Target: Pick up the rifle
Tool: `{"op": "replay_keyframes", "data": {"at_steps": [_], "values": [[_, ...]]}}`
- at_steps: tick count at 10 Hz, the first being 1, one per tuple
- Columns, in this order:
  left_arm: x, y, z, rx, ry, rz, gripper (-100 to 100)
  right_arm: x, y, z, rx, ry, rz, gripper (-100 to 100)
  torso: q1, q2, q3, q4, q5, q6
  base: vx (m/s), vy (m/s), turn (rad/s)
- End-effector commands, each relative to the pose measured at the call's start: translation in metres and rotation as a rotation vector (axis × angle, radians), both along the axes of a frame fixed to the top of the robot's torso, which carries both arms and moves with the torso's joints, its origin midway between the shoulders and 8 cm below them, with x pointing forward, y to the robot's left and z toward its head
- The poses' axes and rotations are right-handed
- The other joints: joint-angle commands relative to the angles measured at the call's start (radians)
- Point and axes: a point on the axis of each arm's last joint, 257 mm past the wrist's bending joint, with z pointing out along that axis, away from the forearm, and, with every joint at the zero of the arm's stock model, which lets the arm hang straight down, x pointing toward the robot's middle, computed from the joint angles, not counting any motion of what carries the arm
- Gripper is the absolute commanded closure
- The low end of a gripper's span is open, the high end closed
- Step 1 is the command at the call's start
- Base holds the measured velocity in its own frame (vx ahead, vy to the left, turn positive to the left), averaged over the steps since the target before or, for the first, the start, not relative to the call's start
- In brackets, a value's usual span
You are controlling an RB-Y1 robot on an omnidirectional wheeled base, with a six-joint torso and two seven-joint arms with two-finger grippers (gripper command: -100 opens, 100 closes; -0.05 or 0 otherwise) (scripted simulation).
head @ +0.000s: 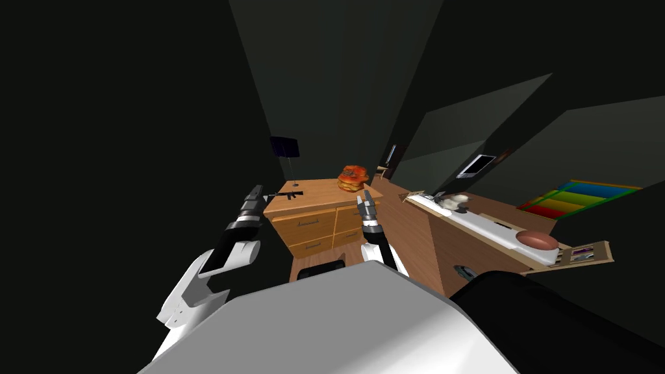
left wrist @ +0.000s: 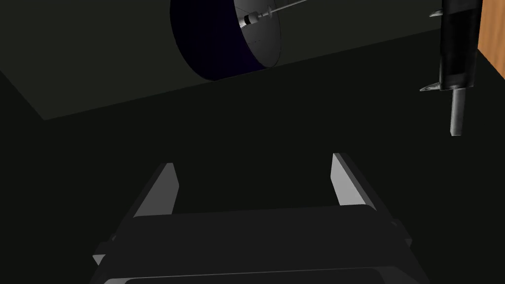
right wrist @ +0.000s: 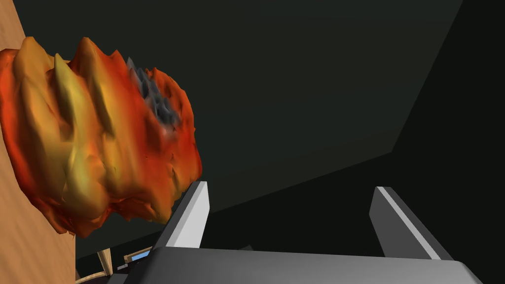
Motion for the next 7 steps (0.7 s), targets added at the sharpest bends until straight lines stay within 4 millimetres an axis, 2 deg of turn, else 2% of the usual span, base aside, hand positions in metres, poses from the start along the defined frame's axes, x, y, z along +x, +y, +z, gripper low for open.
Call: {"op": "replay_keyframes", "data": {"at_steps": [1,4,7], "values": [[0.007,0.005,-0.011,0.005,0.044,0.012,-100,0.0,0.0,0.0,0.0,0.0,0.0,0,0.0,0.0,0.0,0.0,0.0,0.0,0.021,-0.005,-0.08],[0.017,0.013,-0.032,0.017,0.119,0.033,-100,0.0,0.0,0.0,0.0,0.0,0.0,0,0.0,-0.001,0.0,0.0,0.0,0.0,0.03,-0.009,-0.069],[0.025,0.025,-0.069,0.03,0.237,0.063,-100,0.0,0.0,0.0,0.0,0.0,0.0,0,-0.001,-0.002,-0.001,-0.001,0.0,0.0,0.059,-0.019,-0.081]]}}
